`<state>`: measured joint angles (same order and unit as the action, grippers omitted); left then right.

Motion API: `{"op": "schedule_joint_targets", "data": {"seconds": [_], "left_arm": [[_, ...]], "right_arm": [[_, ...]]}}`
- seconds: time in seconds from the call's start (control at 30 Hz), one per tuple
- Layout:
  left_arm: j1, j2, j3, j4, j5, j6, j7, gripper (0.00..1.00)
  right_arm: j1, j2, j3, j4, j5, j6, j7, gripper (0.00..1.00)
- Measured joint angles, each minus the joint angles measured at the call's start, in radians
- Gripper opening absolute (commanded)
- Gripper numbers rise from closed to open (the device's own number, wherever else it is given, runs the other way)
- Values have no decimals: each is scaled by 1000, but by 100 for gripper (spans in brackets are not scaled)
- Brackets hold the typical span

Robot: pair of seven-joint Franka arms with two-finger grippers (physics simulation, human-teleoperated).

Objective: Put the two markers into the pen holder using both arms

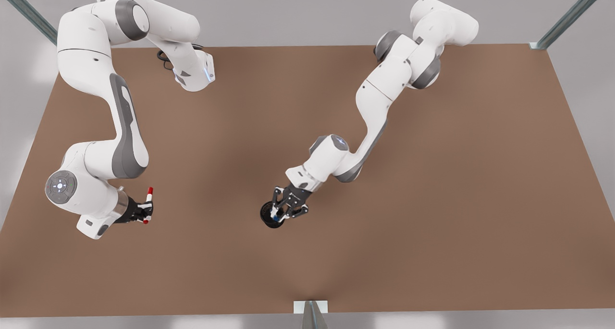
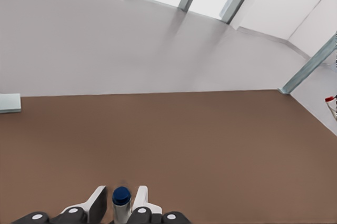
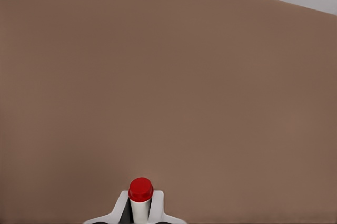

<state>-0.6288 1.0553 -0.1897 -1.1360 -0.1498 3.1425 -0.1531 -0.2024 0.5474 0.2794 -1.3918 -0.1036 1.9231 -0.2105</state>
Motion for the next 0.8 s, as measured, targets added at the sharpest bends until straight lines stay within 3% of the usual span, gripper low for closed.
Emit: {"op": "schedule_joint_targets", "data": {"seconds": [0.1, 0.2, 0.33, 0.43, 0.53, 0.63, 0.8], "left_arm": [[27, -41, -2, -8, 13, -15, -10, 100], [324, -136, -148, -15, 22, -181, 0, 100], [628, -281, -178, -9, 122, -683, 20, 100], [666, -431, -130, -6, 208, -1027, 32, 100], [658, -551, -91, -12, 270, -1248, 40, 100], [570, -736, 70, -206, 262, -1351, 48, 100], [555, -760, 109, -269, 232, -1416, 59, 100]], "right_arm": [[1, -1, 7, 1, -7, -4, 10, 24], [15, -12, 85, 4, -30, -6, 37, 24], [171, 0, 153, 147, -67, 15, 115, 24], [202, 9, 181, 184, -73, 111, 166, 25], [226, 35, 203, 190, -75, 218, 210, 25], [265, 65, 204, 177, -78, 339, 246, 25], [318, 108, 194, 123, -123, 540, 295, 25]]}}
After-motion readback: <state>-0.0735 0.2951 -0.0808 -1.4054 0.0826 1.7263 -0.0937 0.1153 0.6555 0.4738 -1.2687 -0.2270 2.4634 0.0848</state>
